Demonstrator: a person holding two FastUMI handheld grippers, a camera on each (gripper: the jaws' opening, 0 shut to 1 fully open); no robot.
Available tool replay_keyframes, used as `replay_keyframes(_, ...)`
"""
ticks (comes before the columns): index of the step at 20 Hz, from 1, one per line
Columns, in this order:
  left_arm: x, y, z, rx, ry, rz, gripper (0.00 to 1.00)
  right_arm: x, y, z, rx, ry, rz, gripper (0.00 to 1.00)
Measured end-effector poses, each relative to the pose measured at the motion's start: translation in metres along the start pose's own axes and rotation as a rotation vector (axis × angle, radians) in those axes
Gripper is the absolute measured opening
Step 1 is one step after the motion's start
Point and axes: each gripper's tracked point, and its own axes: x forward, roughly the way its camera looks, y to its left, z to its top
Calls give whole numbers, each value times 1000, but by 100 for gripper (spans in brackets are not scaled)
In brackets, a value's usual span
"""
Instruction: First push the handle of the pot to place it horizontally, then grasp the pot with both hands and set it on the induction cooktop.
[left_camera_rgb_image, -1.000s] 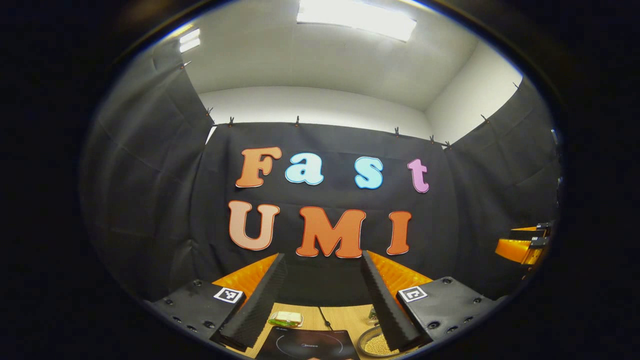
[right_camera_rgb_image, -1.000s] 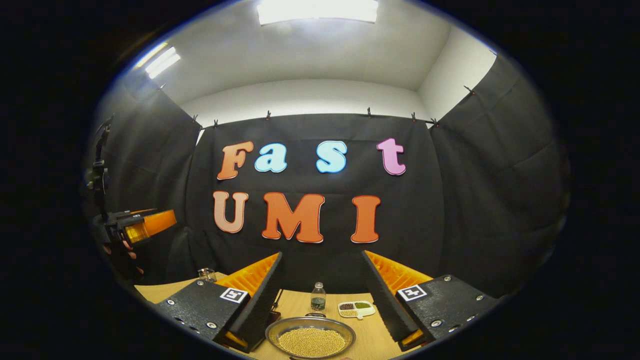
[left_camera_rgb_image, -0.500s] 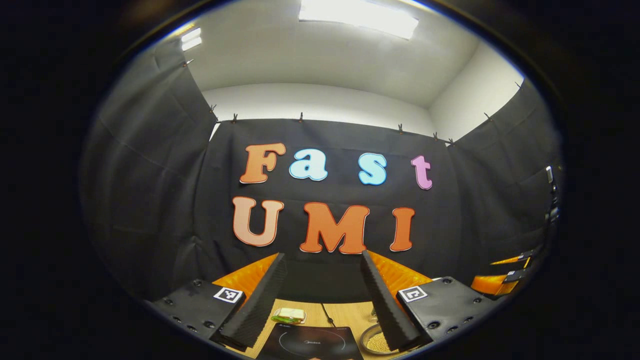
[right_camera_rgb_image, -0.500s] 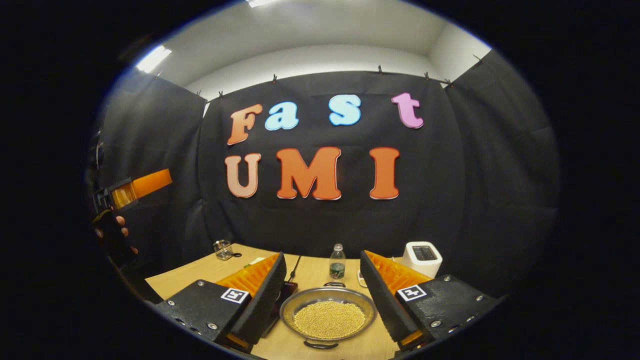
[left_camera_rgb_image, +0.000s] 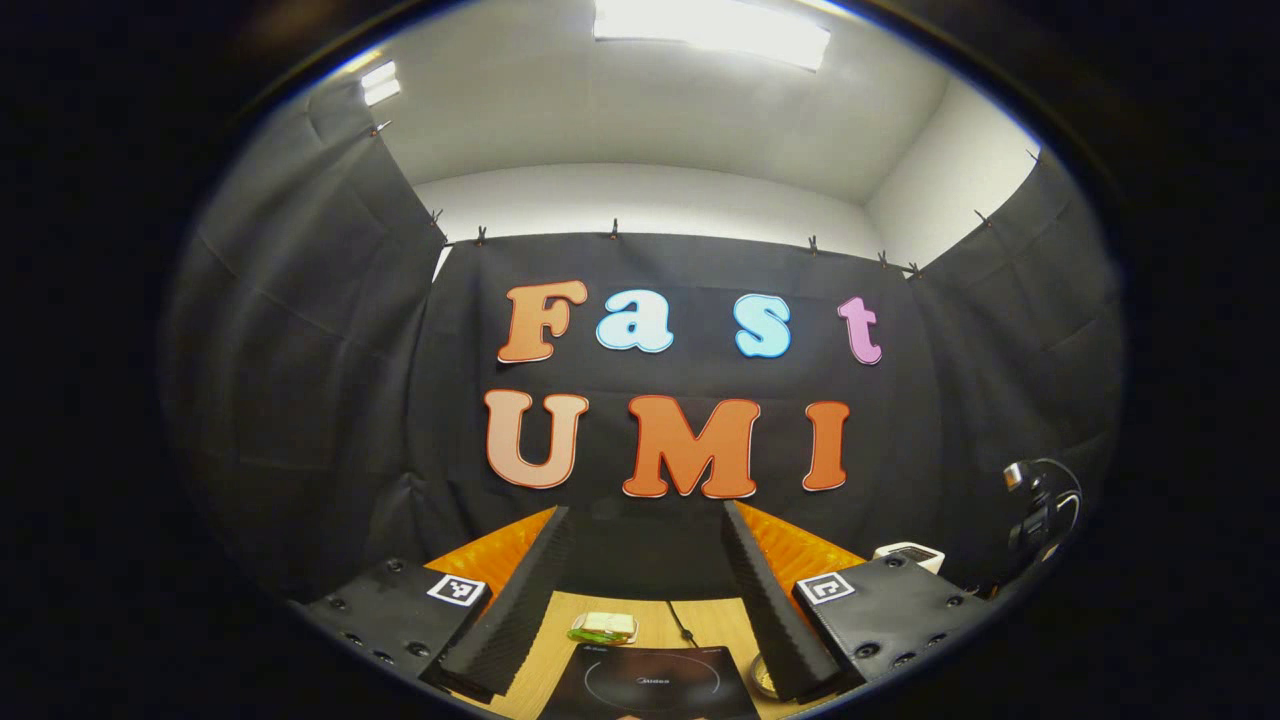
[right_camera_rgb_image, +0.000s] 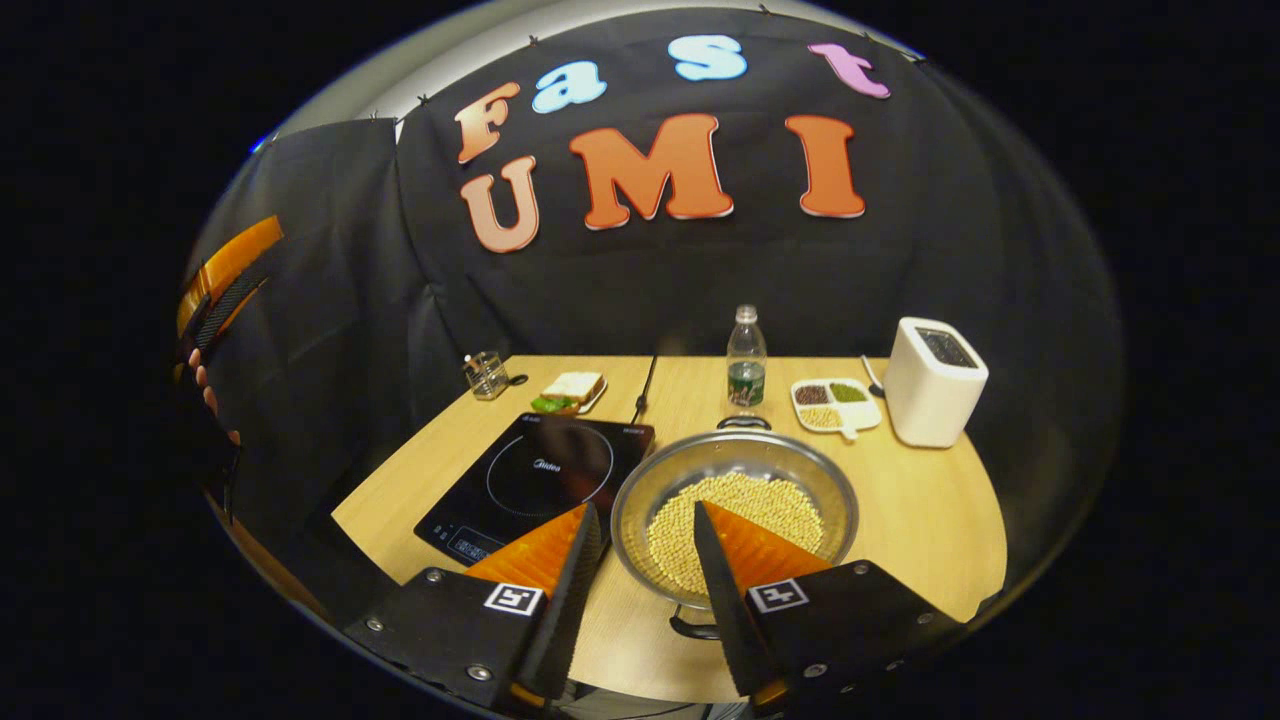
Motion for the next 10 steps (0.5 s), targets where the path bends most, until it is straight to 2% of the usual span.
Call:
replay_keyframes(1, 2, 2, -1, 1, 5, 5, 98, 5, 0, -12, 19, 57, 13, 57)
replay_keyframes(3, 4, 5, -5, -1, 14, 10, 97, 16, 6, -38, 45, 148, 45, 43)
replay_keyframes(4, 5, 7, -9, -3, 18, 11, 97, 20, 12, -50, 45, 188, 71, 30)
replay_keyframes(6, 6, 9, -13, -5, 23, 13, 97, 28, 26, -67, 56, 259, 124, 19)
replay_keyframes(10, 9, 9, -20, -14, 43, 6, 98, 39, 26, -102, 96, 392, 138, 8)
